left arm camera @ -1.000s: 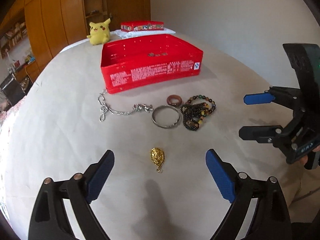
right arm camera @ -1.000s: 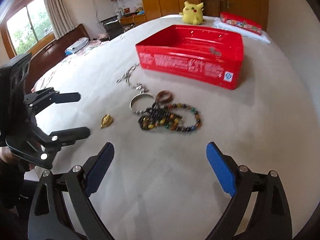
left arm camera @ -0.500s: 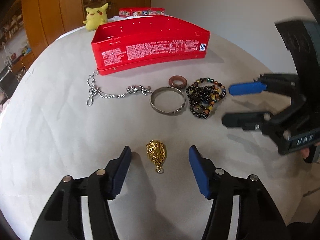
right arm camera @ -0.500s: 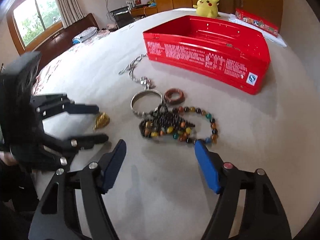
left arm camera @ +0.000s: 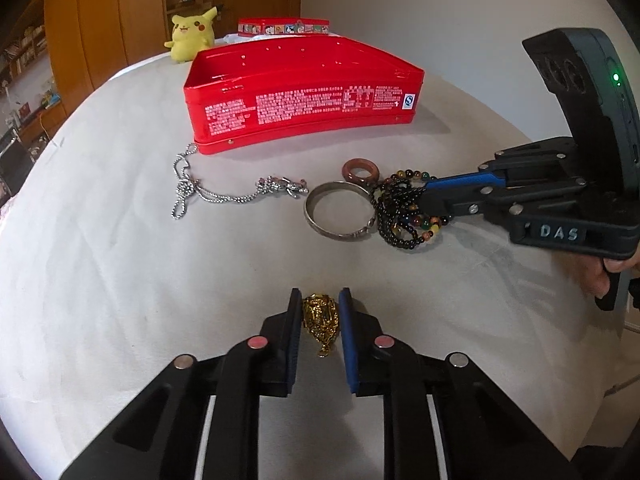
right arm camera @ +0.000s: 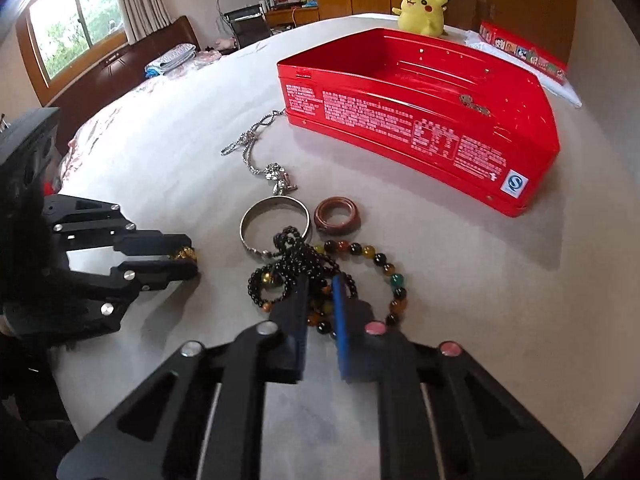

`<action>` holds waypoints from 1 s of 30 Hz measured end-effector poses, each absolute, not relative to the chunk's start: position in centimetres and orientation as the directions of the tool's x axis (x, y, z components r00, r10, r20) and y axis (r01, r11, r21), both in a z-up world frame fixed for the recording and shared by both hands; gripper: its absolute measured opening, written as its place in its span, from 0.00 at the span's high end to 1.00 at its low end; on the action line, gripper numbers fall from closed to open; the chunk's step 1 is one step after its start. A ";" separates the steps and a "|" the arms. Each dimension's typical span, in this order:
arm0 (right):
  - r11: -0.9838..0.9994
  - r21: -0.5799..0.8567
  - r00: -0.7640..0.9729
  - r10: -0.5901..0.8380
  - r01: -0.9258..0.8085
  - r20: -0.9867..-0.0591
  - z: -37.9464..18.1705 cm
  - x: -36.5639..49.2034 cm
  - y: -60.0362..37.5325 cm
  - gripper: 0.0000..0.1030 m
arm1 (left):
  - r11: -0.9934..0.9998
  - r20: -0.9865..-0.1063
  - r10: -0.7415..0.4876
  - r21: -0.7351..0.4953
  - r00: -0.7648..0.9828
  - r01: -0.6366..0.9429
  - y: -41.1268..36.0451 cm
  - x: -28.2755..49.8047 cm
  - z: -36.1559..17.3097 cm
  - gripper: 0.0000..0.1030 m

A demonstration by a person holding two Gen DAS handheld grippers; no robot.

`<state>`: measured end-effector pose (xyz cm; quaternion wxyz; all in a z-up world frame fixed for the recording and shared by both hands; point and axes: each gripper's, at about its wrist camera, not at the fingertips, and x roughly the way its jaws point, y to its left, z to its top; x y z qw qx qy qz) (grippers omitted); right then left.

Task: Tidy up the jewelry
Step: 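Lift the gold pendant and beaded necklace and carry both toward the red tray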

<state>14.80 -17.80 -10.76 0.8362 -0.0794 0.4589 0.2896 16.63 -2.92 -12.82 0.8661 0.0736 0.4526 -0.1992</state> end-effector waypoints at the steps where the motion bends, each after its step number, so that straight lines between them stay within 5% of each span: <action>1: 0.820 0.135 0.413 0.413 -0.556 -0.812 -10.7 14.7 -17.9 0.94 | 0.909 -0.813 -0.281 -0.056 0.510 0.412 -2.9 16.6 -12.8 0.83; 30: 0.813 0.255 0.509 0.538 -0.524 -0.672 -1.2 14.0 -23.2 0.98 | 0.897 -0.762 -0.339 -0.084 0.552 0.434 -2.1 15.1 -9.6 0.83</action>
